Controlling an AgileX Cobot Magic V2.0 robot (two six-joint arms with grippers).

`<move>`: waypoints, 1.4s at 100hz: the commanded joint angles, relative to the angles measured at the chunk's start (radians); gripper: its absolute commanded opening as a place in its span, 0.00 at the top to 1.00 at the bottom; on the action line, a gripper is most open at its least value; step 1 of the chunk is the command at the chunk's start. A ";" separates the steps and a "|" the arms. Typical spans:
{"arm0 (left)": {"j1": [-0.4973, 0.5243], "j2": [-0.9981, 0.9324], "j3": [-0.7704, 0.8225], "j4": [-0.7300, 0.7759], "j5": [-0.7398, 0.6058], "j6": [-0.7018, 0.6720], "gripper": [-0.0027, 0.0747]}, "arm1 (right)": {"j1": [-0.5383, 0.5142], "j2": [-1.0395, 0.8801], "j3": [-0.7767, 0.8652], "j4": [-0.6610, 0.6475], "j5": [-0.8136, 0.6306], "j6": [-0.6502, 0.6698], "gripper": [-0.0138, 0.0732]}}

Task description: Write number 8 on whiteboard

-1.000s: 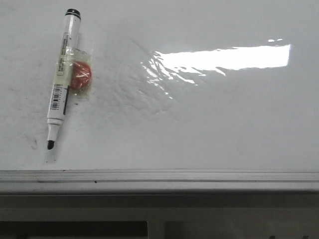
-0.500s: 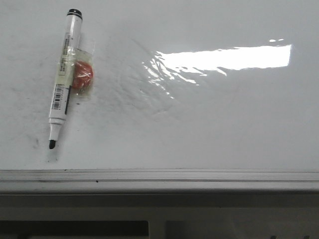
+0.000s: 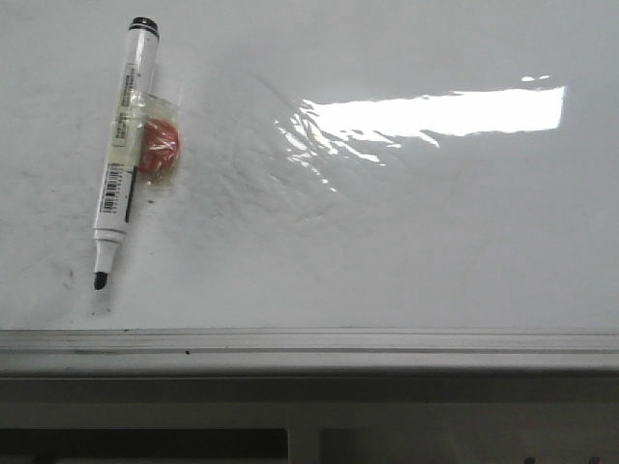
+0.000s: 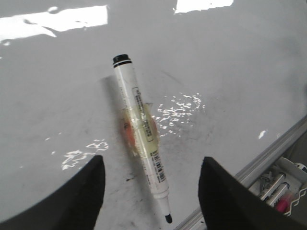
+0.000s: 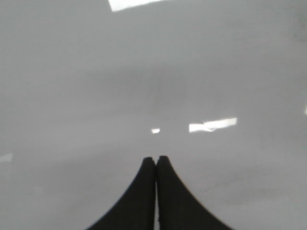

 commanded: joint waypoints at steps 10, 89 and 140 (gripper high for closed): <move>-0.029 0.154 -0.049 -0.026 -0.176 -0.003 0.45 | -0.001 0.021 -0.031 -0.002 -0.067 -0.001 0.92; -0.029 0.468 -0.077 -0.073 -0.338 -0.005 0.89 | 0.031 0.021 -0.031 0.010 -0.063 -0.001 0.92; -0.029 0.462 -0.082 0.245 -0.389 0.031 0.99 | 0.484 0.311 -0.223 0.216 0.034 -0.411 0.91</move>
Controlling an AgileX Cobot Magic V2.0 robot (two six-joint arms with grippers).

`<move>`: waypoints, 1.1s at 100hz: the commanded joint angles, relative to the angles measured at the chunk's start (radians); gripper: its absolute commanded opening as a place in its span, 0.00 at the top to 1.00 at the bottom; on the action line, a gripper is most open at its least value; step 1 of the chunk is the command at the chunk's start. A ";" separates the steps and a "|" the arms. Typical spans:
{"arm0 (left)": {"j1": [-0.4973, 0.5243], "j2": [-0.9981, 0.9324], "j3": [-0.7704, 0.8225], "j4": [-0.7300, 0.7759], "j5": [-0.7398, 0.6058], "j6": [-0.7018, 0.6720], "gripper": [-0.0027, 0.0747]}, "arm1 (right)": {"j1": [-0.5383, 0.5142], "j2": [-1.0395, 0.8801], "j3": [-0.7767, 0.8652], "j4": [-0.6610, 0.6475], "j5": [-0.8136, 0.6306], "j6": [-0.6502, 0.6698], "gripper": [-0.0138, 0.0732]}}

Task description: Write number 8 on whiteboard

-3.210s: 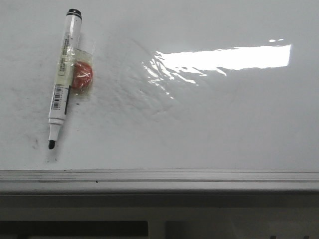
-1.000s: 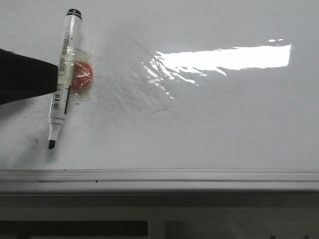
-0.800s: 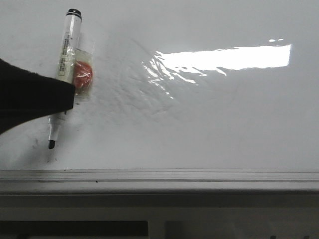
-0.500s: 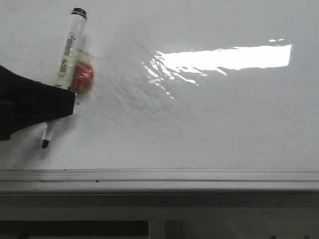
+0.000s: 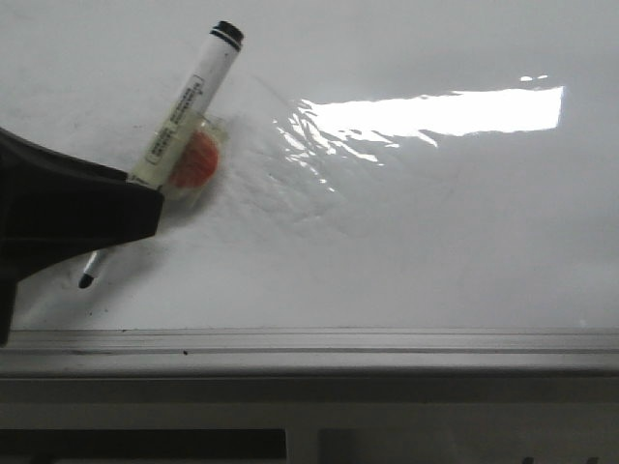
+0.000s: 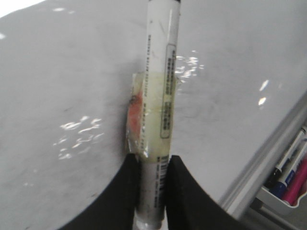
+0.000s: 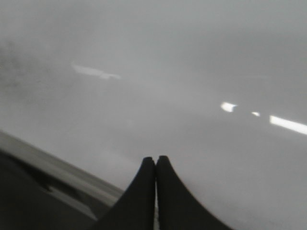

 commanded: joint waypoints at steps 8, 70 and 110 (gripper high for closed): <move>-0.002 -0.011 -0.040 0.155 -0.095 0.003 0.99 | 0.176 0.151 -0.145 0.042 -0.021 -0.077 0.83; -0.002 -0.011 -0.043 0.334 -0.166 0.046 0.99 | 0.555 0.631 -0.402 0.098 -0.283 -0.063 0.45; -0.002 -0.011 -0.043 0.334 -0.168 0.046 0.94 | 0.555 0.745 -0.465 0.125 -0.294 -0.062 0.79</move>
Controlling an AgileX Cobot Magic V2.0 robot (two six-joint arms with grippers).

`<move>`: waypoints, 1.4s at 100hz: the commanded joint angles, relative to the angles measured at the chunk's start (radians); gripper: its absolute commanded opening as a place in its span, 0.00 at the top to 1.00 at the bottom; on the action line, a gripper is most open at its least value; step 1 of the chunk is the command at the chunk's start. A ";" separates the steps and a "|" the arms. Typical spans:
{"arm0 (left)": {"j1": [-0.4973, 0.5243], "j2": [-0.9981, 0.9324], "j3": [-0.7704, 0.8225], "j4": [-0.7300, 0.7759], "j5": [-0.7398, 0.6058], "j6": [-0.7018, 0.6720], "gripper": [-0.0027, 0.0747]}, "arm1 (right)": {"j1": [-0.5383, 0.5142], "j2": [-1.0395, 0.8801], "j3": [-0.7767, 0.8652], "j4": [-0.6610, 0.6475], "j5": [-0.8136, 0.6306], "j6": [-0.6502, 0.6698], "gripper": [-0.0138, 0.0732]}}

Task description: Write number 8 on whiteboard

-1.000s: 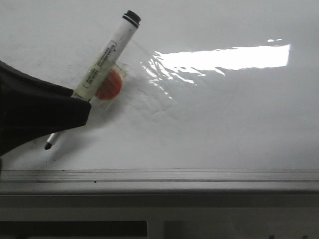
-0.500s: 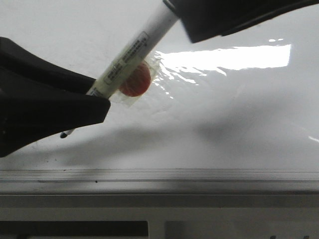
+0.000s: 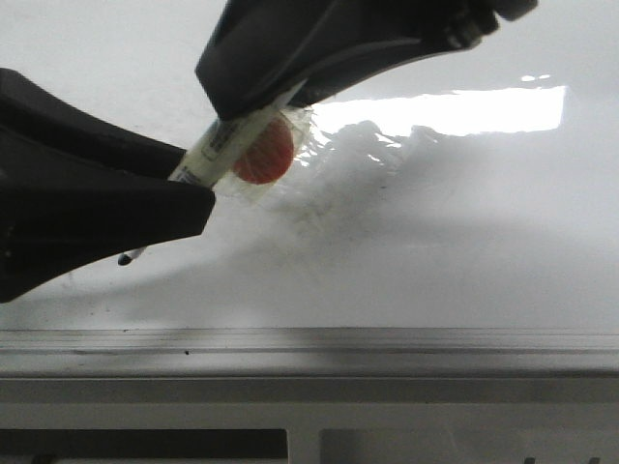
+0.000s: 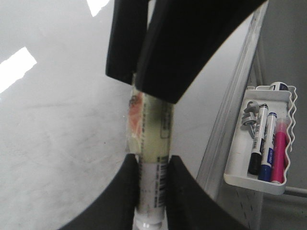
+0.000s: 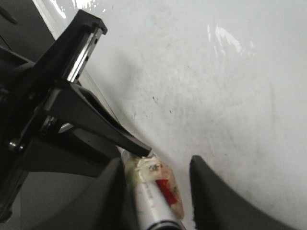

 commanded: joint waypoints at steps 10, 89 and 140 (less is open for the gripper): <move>-0.002 -0.011 -0.031 -0.018 -0.079 -0.005 0.74 | 0.002 -0.016 -0.038 0.019 -0.061 -0.004 0.92; 0.037 -0.554 -0.031 -0.268 0.420 -0.005 0.57 | -0.213 -0.072 -0.217 -0.027 -0.004 0.094 0.89; 0.046 -0.554 -0.031 -0.270 0.414 -0.005 0.57 | -0.302 -0.013 -0.228 -0.175 0.236 0.192 0.89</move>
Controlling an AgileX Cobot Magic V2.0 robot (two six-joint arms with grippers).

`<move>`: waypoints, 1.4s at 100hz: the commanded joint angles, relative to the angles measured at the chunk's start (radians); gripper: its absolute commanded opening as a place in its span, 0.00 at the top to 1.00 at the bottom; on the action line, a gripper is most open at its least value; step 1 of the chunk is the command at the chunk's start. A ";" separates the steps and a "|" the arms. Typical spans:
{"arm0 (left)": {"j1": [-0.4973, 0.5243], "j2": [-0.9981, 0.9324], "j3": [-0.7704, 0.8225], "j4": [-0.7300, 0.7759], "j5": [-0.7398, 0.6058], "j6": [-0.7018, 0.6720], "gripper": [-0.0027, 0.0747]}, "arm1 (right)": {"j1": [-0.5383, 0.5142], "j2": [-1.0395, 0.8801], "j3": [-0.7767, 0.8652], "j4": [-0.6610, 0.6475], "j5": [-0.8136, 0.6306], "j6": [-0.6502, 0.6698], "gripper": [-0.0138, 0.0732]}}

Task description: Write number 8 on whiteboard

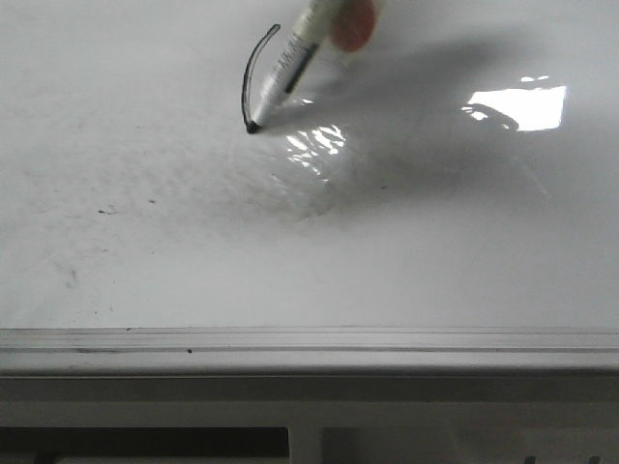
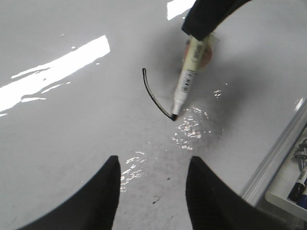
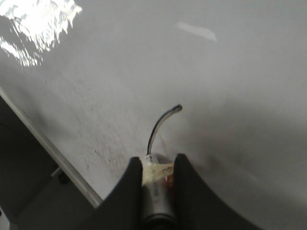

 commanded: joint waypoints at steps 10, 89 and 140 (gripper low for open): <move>0.000 -0.001 -0.031 -0.014 -0.073 -0.008 0.57 | -0.022 -0.067 0.009 -0.186 0.047 0.043 0.89; 0.000 0.003 -0.031 -0.014 -0.073 -0.008 0.57 | 0.018 -0.058 -0.037 -0.162 -0.233 0.058 0.89; -0.066 0.144 -0.021 0.042 -0.089 -0.008 0.57 | 0.274 -0.010 -0.022 -0.160 -0.122 0.057 0.89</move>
